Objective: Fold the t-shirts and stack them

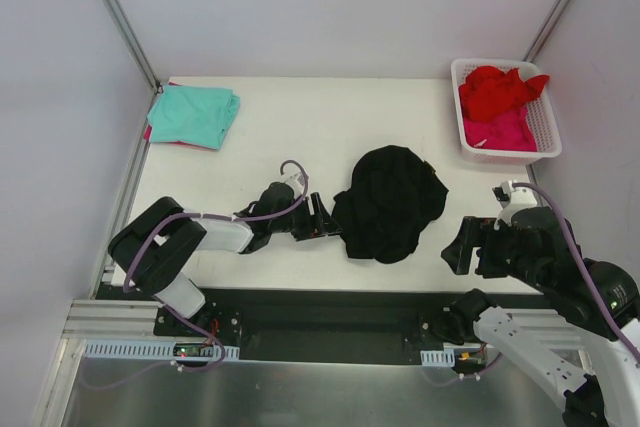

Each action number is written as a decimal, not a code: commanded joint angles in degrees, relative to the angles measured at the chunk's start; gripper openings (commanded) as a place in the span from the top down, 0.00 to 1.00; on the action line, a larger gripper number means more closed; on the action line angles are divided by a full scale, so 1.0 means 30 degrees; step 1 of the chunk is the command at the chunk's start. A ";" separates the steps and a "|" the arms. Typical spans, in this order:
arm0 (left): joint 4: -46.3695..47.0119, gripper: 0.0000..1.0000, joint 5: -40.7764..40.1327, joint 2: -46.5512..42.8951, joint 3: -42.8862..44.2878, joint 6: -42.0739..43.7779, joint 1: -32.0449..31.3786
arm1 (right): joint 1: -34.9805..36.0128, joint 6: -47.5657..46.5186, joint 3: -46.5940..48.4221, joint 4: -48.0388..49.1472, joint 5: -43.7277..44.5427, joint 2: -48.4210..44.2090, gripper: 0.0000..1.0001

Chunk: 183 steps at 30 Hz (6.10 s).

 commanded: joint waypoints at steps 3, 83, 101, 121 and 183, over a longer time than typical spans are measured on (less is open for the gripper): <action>0.2004 0.41 0.0521 0.0426 -0.0230 -0.0324 0.0209 | 0.0064 0.0252 0.0589 -0.0943 -0.0001 -0.0042 0.17; -1.6512 1.00 0.2424 -0.7660 3.2351 0.3340 0.0473 | 0.0327 -0.1214 -0.7436 0.9544 -0.3194 -0.0071 0.16; -1.6276 1.00 0.0201 -0.6839 2.9978 0.4889 0.0502 | 0.1234 0.0274 -0.9162 1.1468 -0.3923 -0.0013 0.17; -1.7389 1.00 -0.0563 -0.8509 2.8540 0.5974 0.0678 | 1.3099 0.2071 -0.7307 2.1117 0.0294 1.2193 0.21; -1.9733 1.00 -0.3959 -1.1937 2.4352 0.7116 0.0649 | 0.8213 -1.5420 0.9668 1.3031 1.8489 0.7634 0.99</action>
